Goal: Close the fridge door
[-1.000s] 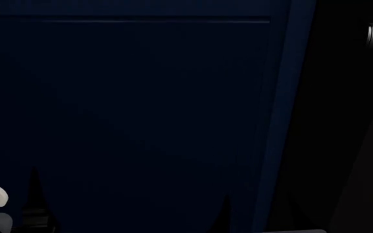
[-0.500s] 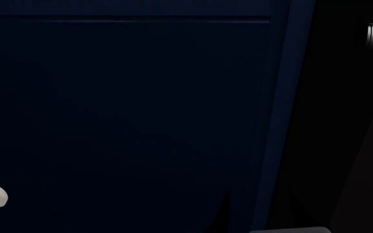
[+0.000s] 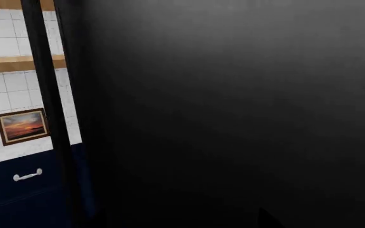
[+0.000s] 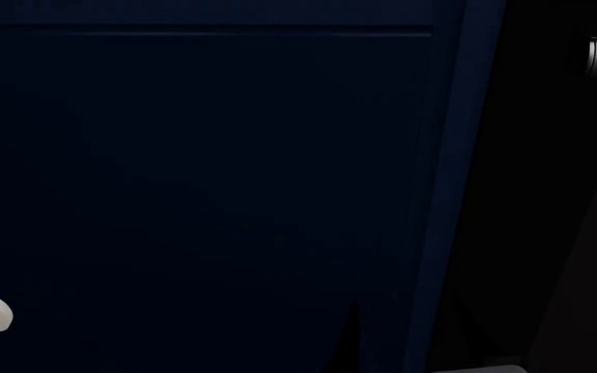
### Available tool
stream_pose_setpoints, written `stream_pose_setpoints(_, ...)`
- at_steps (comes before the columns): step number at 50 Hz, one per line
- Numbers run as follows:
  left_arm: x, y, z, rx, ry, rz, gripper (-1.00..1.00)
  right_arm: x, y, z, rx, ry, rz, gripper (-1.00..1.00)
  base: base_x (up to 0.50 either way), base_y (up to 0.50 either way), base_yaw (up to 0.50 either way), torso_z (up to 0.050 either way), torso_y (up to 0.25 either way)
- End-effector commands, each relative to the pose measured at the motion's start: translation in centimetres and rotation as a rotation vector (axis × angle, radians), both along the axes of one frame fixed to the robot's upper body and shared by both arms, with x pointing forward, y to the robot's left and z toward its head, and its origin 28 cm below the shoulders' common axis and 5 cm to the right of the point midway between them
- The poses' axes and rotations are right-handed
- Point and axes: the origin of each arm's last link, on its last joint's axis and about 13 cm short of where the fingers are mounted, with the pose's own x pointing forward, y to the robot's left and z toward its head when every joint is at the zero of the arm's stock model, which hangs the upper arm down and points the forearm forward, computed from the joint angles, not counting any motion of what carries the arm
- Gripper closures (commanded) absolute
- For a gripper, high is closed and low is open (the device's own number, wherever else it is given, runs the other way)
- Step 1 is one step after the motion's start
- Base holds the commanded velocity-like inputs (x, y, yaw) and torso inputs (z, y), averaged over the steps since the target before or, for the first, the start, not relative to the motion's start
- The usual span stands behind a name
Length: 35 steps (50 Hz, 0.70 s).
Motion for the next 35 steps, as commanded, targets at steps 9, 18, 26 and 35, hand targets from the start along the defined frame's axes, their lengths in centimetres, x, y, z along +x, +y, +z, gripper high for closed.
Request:
stream_pose_setpoints(9, 3.2, 2.7, 8.8, 0.138, -0.029, 0.18, -1.0, -0.4, 0.4, 0.1, -0.008, -0.013, 0.025, -1.0, 0.0, 0.0, 0.0, 0.0, 0.0)
stream_pose_setpoints(18, 4.7, 1.6, 15.1, 0.192, -0.069, 0.147, -1.0, -0.7, 0.7, -0.1, -0.007, -0.017, 0.038, -1.0, 0.0, 0.0, 0.0, 0.0, 0.0)
stream_pose_setpoints(26, 5.8, 0.5, 20.5, 0.242, -0.127, 0.171, -1.0, -1.4, 0.4, -0.1, 0.0, -0.026, 0.029, -1.0, 0.0, 0.0, 0.0, 0.0, 0.001)
stream_pose_setpoints(35, 7.1, -0.8, 22.4, 0.273, -0.135, 0.138, -1.0, -1.9, 0.3, -0.1, 0.008, -0.035, 0.022, -1.0, 0.0, 0.0, 0.0, 0.0, 0.0)
